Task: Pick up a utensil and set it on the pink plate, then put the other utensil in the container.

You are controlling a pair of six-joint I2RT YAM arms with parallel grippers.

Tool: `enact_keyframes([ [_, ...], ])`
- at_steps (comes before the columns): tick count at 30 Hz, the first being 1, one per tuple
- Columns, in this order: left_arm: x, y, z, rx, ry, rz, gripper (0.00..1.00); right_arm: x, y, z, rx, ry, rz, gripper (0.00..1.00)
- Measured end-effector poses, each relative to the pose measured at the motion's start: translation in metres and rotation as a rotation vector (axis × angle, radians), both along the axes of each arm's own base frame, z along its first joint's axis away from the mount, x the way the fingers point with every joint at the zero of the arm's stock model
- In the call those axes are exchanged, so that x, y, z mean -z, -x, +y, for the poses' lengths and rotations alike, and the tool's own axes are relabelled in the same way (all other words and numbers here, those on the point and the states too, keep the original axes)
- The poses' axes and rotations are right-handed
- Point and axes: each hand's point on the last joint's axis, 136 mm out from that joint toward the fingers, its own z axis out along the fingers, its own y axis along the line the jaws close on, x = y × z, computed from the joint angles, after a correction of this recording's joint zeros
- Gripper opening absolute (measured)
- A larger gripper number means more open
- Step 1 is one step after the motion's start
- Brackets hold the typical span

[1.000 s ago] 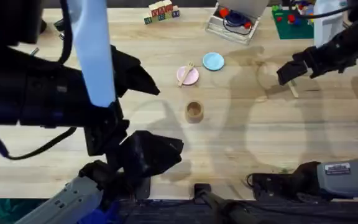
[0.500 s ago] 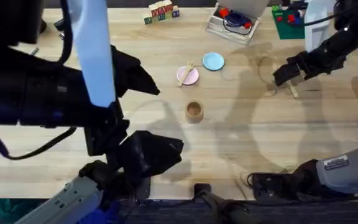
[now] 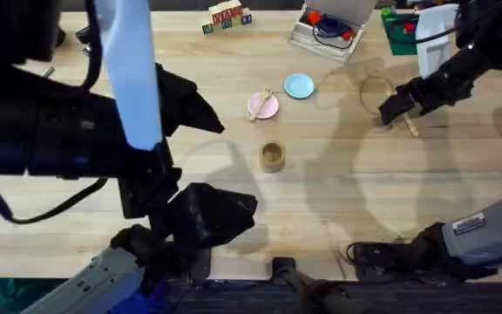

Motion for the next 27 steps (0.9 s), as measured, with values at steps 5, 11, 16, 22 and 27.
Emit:
enact_keyframes([
  [5, 0.0000, -0.0001, 0.0000, 0.000, 0.000, 0.000, 0.994, 0.0001, -0.0010, -0.0003, 0.004, 0.000, 0.003, 0.996],
  [11, -0.0001, 0.0001, 0.0000, 0.000, 0.000, 0.000, 0.993, 0.0001, -0.0013, -0.0004, 0.020, -0.001, 0.002, 0.996],
  [16, -0.0001, 0.0001, 0.0000, 0.000, 0.000, 0.000, 0.993, 0.0000, -0.0014, -0.0004, 0.050, -0.003, 0.002, 0.995],
  [22, -0.0001, 0.0001, 0.0000, 0.000, 0.000, 0.000, 0.993, 0.0000, -0.0015, -0.0004, 0.072, -0.004, 0.002, 0.996],
  [27, -0.0001, 0.0001, 0.0000, 0.000, 0.000, 0.000, 0.993, 0.0001, -0.0020, -0.0018, 0.078, 0.002, 0.001, 0.808],
])
